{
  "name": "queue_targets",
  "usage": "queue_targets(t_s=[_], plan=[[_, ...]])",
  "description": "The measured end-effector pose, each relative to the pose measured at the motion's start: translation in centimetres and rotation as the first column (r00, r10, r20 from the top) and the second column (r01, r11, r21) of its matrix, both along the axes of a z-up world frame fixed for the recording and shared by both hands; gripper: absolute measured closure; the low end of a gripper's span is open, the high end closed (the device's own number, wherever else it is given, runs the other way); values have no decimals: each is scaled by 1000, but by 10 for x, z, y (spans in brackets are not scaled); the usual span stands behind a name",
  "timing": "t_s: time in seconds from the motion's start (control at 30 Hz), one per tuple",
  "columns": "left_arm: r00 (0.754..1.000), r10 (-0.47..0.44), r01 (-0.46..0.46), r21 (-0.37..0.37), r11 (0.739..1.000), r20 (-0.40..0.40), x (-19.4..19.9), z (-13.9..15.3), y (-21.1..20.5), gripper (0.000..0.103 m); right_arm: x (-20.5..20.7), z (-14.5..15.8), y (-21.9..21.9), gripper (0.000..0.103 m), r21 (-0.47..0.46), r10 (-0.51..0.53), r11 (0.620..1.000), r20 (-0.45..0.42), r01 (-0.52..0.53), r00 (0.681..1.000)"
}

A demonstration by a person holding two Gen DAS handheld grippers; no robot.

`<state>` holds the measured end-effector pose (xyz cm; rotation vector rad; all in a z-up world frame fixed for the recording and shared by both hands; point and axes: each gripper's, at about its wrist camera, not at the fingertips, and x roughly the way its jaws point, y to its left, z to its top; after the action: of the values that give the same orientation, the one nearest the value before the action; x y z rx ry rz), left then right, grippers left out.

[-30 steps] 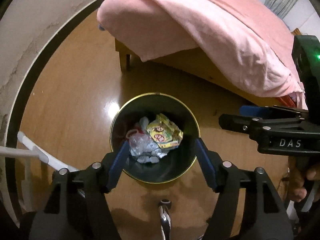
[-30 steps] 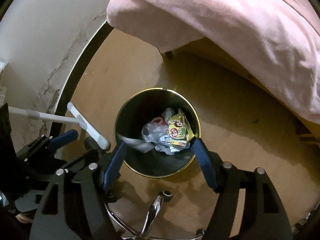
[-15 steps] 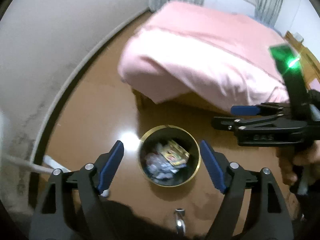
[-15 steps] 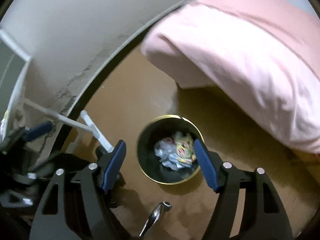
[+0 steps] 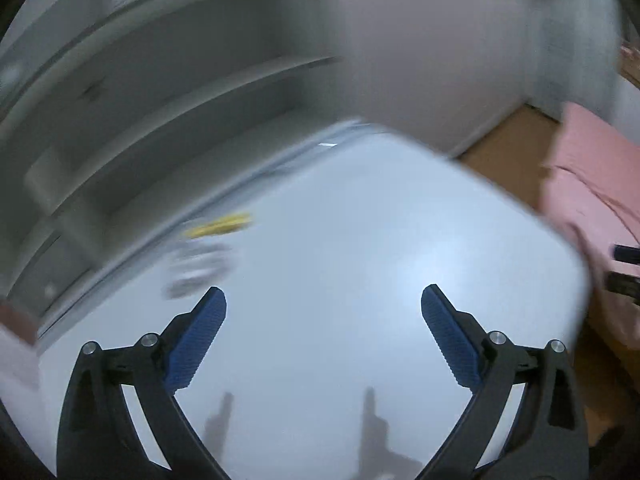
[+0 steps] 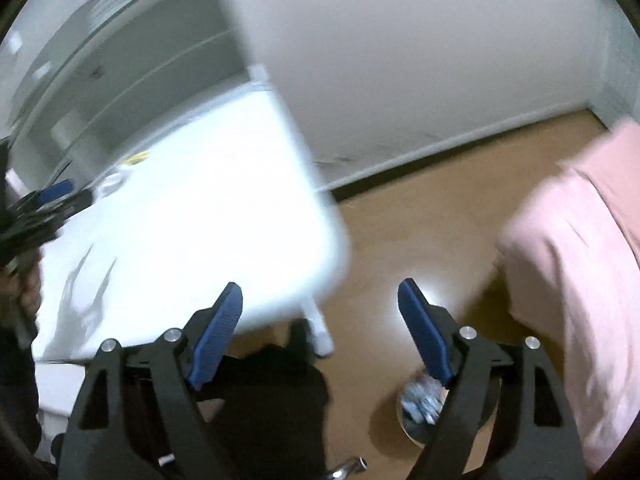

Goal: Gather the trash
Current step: 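Grasp the white face mask with the left tool while the right tool grasps the yellow plastic piece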

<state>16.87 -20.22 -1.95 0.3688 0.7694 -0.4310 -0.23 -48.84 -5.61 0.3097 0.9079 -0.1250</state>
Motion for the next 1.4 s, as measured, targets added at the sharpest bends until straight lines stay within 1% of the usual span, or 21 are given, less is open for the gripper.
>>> queue_targets(t_s=[0.1, 0.17, 0.27, 0.47, 0.5, 0.53, 0.57, 0.67, 0.7, 0.83, 0.9, 0.97, 1.0, 1.07, 1.1, 1.13, 1.17, 1.27, 1.3, 1.33, 1.4], plan=[[991, 128, -129, -13, 992, -36, 57, -8, 42, 8, 60, 10, 45, 25, 5, 134, 991, -3, -134, 991], [983, 172, -174, -25, 984, -61, 82, -14, 57, 8, 87, 15, 65, 25, -4, 188, 982, -11, -188, 982], [977, 179, -185, -38, 982, -117, 114, -26, 62, 8, 128, 19, 95, 25, -31, 260, 965, -35, -261, 965], [976, 161, -162, 0, 987, -146, 145, -51, 53, 8, 196, 12, 134, 25, -59, 392, 915, -102, -399, 914], [977, 158, -160, 0, 987, -145, 147, -54, 56, 11, 208, 10, 140, 25, -60, 418, 903, -114, -426, 901], [978, 158, -160, -5, 987, -136, 146, -54, 59, 23, 220, 8, 146, 25, -66, 447, 887, -126, -457, 886], [979, 153, -156, -9, 988, -131, 144, -54, 62, 32, 235, 6, 152, 25, -75, 477, 869, -140, -490, 868], [976, 125, -134, -44, 990, -177, 142, -56, 76, 70, 273, 4, 173, 25, -109, 548, 816, -164, -567, 820], [973, 136, -147, -45, 988, -184, 139, -55, 82, 75, 286, 4, 181, 25, -117, 574, 795, -171, -595, 801], [977, 129, -144, -78, 987, -170, 121, -43, 104, 77, 331, 0, 214, 28, -138, 657, 716, -198, -684, 728], [979, 118, -132, -81, 988, -165, 111, -36, 113, 77, 345, -2, 234, 29, -163, 698, 661, -224, -733, 680], [981, 112, -125, -72, 989, -159, 102, -34, 121, 77, 355, -5, 255, 29, -209, 735, 590, -261, -780, 626], [981, 112, -124, -68, 990, -155, 99, -33, 123, 77, 358, -7, 260, 31, -216, 743, 572, -274, -792, 611], [981, 121, -132, -62, 989, -151, 93, -32, 132, 77, 365, -11, 270, 39, -226, 750, 539, -311, -812, 584], [980, 123, -134, -62, 989, -153, 92, -33, 134, 77, 368, -11, 273, 41, -217, 759, 526, -317, -822, 569], [979, 129, -141, -62, 988, -156, 90, -33, 137, 77, 370, -10, 276, 48, -205, 763, 521, -323, -829, 560], [978, 135, -146, -62, 987, -159, 89, -34, 140, 77, 372, -9, 277, 59, -193, 764, 521, -330, -832, 555], [972, 153, -166, -60, 984, -180, 88, -39, 144, 77, 373, -7, 278, 79, -155, 768, 522, -342, -838, 542], [970, 157, -170, -59, 984, -186, 86, -41, 143, 77, 371, -8, 278, 82, -147, 768, 523, -346, -839, 539], [968, 161, -175, -59, 983, -191, 85, -42, 142, 77, 368, -7, 279, 89, -139, 766, 527, -349, -839, 539], [967, 164, -179, -64, 982, -196, 83, -41, 141, 77, 355, -6, 283, 89, -133, 755, 545, -352, -828, 554]])
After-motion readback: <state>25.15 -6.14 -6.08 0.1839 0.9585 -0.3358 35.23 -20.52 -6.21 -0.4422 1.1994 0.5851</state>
